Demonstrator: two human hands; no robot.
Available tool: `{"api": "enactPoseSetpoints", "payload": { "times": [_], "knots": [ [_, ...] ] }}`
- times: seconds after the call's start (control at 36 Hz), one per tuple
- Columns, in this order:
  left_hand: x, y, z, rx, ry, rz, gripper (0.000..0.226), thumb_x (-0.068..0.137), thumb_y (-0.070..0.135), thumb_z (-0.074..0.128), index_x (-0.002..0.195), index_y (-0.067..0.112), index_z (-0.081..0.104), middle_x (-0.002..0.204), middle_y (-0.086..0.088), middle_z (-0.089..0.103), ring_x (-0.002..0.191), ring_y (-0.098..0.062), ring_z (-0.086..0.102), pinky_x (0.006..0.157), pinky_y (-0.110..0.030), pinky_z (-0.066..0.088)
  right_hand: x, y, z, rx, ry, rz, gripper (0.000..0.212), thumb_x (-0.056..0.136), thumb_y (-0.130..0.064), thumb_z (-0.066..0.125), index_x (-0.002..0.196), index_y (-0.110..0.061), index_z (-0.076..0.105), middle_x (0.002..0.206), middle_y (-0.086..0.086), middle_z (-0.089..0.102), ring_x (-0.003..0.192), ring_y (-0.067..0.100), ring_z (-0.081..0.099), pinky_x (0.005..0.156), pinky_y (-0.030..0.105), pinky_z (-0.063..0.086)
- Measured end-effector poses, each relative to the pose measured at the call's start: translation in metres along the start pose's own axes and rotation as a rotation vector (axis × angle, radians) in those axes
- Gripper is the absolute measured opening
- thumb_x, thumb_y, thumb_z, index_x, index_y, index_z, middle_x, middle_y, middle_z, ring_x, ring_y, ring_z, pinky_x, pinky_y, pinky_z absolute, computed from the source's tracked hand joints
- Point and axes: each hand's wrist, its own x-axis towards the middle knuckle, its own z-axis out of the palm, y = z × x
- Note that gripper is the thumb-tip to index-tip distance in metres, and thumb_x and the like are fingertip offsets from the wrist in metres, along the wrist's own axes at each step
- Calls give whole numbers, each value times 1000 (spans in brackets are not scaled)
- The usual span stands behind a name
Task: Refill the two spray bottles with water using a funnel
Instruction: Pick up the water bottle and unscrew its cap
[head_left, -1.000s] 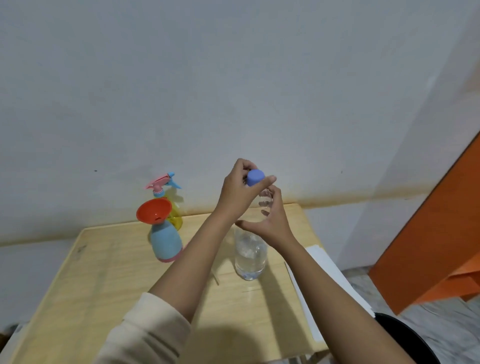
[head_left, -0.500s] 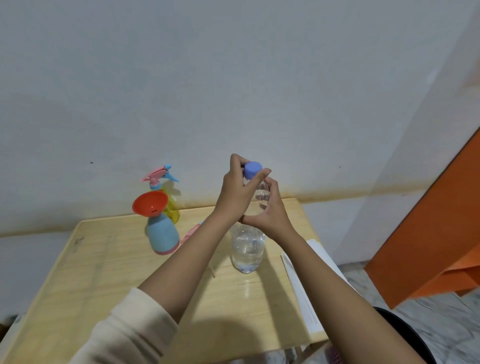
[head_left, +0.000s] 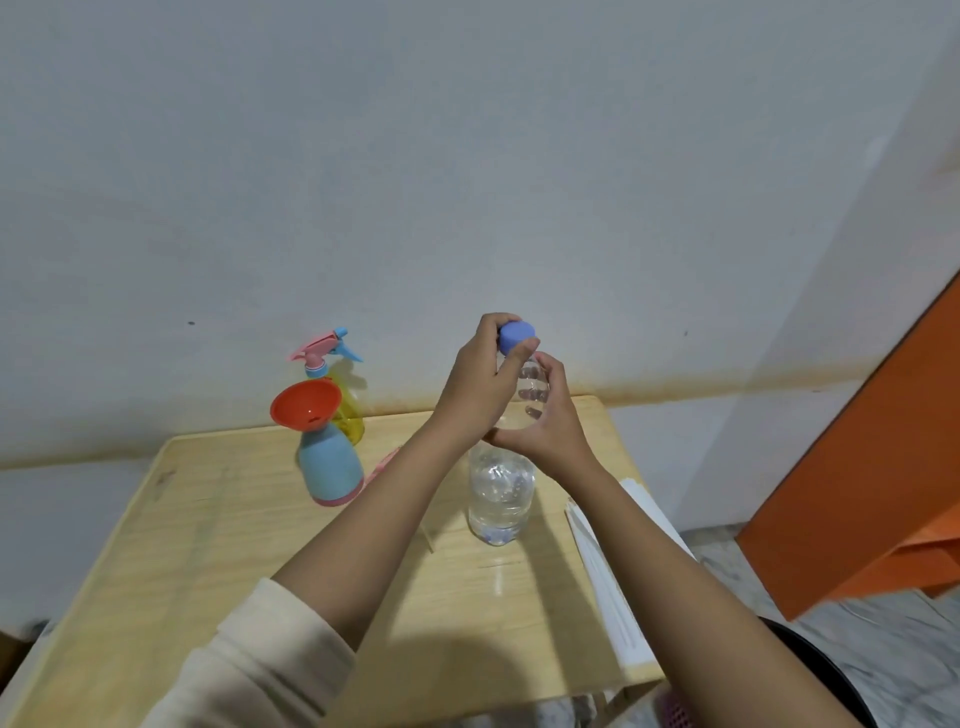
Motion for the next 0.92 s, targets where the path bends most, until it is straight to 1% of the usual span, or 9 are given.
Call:
{"api": "enactPoseSetpoints", "payload": {
  "times": [0.14,0.25,0.39,0.5,0.58,0.64,0.72,0.83,0.92],
  "knots": [
    [-5,5,13,19,243,-20,39,84,32,70,97,13,38,81,13,51,72,-6,54,61,-15,40,-4,-1,8,1,26,-2,95,43,-46,80,124,-42,30,130,-8,45,111,14,51,90,34,50],
    [-2,5,13,-42,318,-15,49,74,34,80,91,13,38,79,-6,57,67,-12,53,55,-11,38,-5,-1,7,-4,31,-13,95,44,-45,80,124,-44,30,130,-13,42,110,13,50,90,32,49],
    [-3,9,12,-100,391,-3,40,70,28,83,92,15,52,81,10,60,78,-7,60,69,-12,47,-3,-1,6,-25,13,-7,97,44,-47,80,127,-40,30,129,-10,43,108,16,52,87,31,50],
    [-2,16,9,-191,457,33,33,71,22,83,94,16,59,85,9,64,83,-9,64,79,-16,52,-3,0,5,-24,12,-19,97,44,-47,81,125,-42,30,128,-9,42,108,12,51,91,31,48],
    [-2,13,0,-242,455,49,28,75,19,79,97,16,62,91,8,66,90,-10,65,87,-20,52,-4,1,4,-41,10,-24,93,44,-48,82,118,-55,26,126,-14,40,108,8,49,91,27,46],
    [-4,4,-9,-257,456,29,27,77,17,77,100,15,63,93,8,66,91,-4,64,88,-20,51,-3,1,4,-50,16,-31,92,45,-46,85,111,-64,23,126,-14,40,108,6,49,90,26,45],
    [-14,-22,-25,-239,484,-43,26,80,16,75,103,16,62,95,8,66,88,7,62,89,-18,50,-3,2,3,-53,27,-52,95,48,-39,88,114,-62,24,126,-14,41,109,4,49,91,25,43],
    [-44,-82,-36,-118,478,-194,32,79,22,76,108,16,64,105,-2,65,97,-7,61,89,-30,51,-7,6,7,-22,52,-89,98,52,-34,90,126,-54,28,131,-14,41,116,5,48,96,26,42],
    [-77,-125,-35,62,426,-268,34,77,15,77,107,7,66,102,-6,58,95,-17,56,84,-17,42,-12,13,12,37,84,-90,103,52,-43,85,138,-39,29,136,-14,41,120,6,46,100,25,40]
  ]
}}
